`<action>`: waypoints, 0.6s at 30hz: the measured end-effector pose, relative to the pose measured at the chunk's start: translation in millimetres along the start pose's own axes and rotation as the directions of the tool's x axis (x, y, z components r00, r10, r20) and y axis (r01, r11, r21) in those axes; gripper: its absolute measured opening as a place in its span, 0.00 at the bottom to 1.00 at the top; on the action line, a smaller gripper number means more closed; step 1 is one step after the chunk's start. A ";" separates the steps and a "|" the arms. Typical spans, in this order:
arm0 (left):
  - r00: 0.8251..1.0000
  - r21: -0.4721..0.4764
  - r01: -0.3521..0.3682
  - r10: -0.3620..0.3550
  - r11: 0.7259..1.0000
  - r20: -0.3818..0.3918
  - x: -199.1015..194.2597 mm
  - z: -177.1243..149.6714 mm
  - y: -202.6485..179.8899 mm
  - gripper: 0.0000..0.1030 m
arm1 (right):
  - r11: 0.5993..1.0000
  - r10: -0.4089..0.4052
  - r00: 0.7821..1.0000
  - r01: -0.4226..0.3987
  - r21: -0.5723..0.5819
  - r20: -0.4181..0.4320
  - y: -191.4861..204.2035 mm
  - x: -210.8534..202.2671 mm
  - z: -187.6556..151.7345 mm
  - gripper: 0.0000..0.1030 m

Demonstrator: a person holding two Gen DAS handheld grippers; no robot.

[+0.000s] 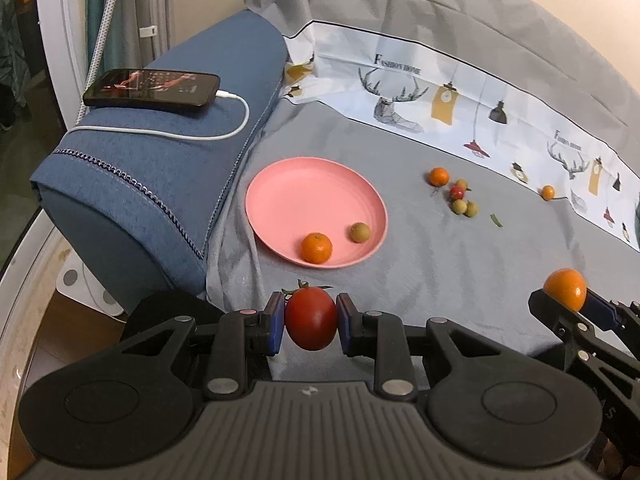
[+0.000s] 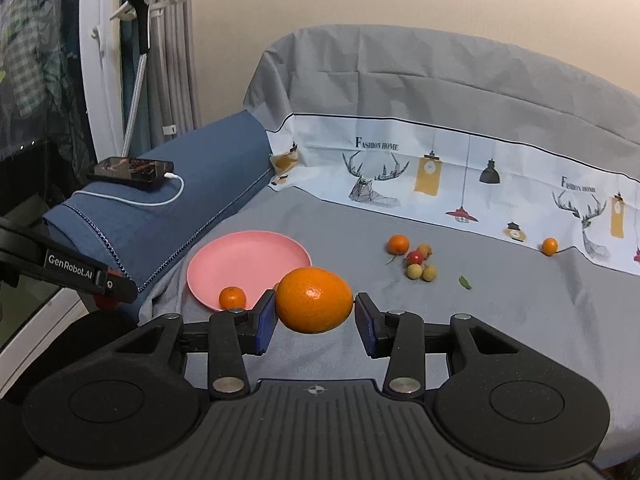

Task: Organize fruits
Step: 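Carry both fruits to the pink plate and open both grippers over it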

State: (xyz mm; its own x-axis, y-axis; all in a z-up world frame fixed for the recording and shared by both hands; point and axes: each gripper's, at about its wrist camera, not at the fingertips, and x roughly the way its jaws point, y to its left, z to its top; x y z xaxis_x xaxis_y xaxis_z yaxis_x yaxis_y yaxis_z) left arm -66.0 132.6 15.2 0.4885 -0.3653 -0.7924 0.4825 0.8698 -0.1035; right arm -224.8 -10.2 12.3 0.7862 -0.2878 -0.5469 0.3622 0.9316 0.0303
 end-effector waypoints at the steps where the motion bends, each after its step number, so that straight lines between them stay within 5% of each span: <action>1: 1.000 -0.006 -0.003 0.003 1.000 -0.003 4.2 3.6 1.9 0.29 | 1.000 0.003 1.000 -0.003 -0.001 -0.003 0.3 3.7 1.5 0.42; 18: 0.994 -0.033 -0.077 0.074 0.996 -0.079 117.0 70.4 12.5 0.29 | 0.997 0.054 0.993 -0.060 -0.056 -0.101 22.3 133.4 30.2 0.42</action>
State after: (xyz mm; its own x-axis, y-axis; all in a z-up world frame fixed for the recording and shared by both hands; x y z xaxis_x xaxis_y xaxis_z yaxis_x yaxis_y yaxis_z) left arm 48.3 77.3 -36.5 0.4637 -0.2726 -0.8430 0.4192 0.9057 -0.0623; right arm -96.8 -34.4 -34.7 0.7499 -0.2131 -0.6263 0.2856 0.9582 0.0160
